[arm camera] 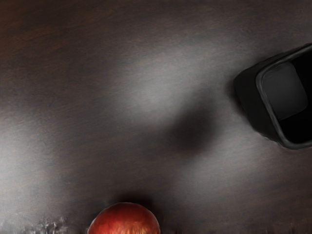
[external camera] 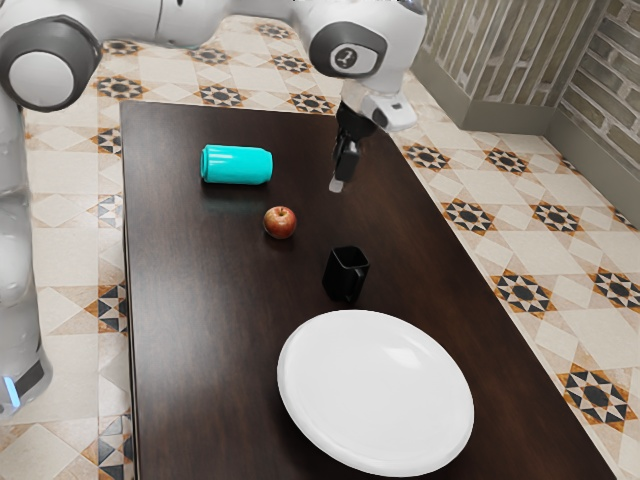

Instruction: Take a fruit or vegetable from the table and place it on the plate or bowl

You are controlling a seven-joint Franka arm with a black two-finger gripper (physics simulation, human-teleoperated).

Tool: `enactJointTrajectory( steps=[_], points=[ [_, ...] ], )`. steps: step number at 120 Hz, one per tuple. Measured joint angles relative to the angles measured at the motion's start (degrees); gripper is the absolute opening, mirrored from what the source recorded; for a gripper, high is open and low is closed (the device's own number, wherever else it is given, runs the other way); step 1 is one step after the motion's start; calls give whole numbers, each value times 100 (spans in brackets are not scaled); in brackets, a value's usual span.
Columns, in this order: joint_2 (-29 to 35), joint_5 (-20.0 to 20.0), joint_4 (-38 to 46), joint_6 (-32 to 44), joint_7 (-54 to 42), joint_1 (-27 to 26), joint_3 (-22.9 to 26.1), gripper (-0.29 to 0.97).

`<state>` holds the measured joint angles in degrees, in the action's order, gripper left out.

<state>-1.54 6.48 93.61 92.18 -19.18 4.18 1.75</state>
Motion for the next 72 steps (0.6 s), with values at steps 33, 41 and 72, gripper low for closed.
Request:
enactJointTrajectory(
  steps=[33,41,72],
  points=[
    [735,-163,1891,1351,-497,109,-145,68],
    [806,-235,2111,1559,-575,93,-203,68],
    [1309,-325,2844,2137,-701,119,-262,68]
  ],
)
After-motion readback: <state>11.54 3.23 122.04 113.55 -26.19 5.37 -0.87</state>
